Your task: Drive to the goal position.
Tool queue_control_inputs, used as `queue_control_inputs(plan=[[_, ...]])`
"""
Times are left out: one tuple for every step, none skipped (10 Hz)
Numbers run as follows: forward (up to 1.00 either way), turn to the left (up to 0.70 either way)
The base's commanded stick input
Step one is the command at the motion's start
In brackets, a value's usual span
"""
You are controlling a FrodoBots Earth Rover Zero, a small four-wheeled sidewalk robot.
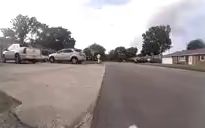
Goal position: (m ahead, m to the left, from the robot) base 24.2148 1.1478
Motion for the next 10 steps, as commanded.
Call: queue_control_inputs(plan=[[1.0, 0.0], [1.0, -0.07], [1.0, -0.18], [1.0, -0.28], [1.0, -0.39], [1.0, -0.3], [1.0, -0.11], [1.0, 0.0], [1.0, 0.0], [1.0, 0.0]])
